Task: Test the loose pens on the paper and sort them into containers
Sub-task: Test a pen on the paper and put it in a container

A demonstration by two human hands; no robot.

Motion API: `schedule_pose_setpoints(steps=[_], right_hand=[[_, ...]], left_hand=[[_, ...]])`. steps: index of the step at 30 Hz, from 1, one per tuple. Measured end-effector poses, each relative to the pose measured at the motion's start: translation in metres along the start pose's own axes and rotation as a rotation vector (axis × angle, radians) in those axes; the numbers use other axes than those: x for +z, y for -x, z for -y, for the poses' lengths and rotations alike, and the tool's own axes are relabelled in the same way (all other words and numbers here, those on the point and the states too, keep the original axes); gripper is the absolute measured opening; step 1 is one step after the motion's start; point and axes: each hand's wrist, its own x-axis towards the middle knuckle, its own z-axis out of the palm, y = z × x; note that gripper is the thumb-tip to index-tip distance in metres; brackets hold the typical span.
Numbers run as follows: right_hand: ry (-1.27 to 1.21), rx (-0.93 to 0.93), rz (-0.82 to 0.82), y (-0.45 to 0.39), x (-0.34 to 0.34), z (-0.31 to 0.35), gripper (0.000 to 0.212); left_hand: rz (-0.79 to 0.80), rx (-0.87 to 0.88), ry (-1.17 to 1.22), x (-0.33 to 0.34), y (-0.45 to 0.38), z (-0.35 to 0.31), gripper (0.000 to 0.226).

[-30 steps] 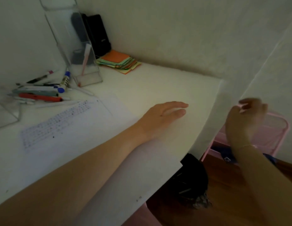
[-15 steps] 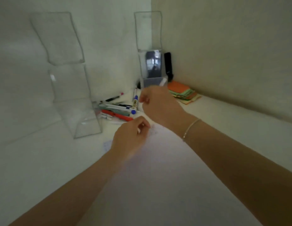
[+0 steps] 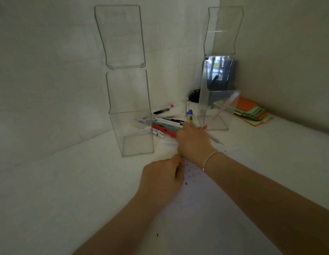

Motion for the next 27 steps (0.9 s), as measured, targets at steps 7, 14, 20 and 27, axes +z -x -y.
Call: schedule_pose_setpoints(steps=[7,14,20,27], right_hand=[[-0.889,0.281,-0.153,0.007,-0.046,-0.012,0.020],[-1.421,0.254,-0.164,0.042,-0.056,-0.018,0.023],[-1.559,0.139,-0.310,0.051,-0.053,-0.026,0.014],[-1.592,0.041,0.094,0.058,-0.048,-0.021,0.019]], left_hand=[[-0.132,-0.115,0.293,-0.022,0.001,-0.005,0.027],[-0.132,-0.083,0.370,-0.022,0.003,-0.017,0.056],[-0.074,-0.121,0.394,-0.019,0.002,-0.015,0.049],[-0.163,0.087,0.394,-0.022,0.003,-0.015,0.032]])
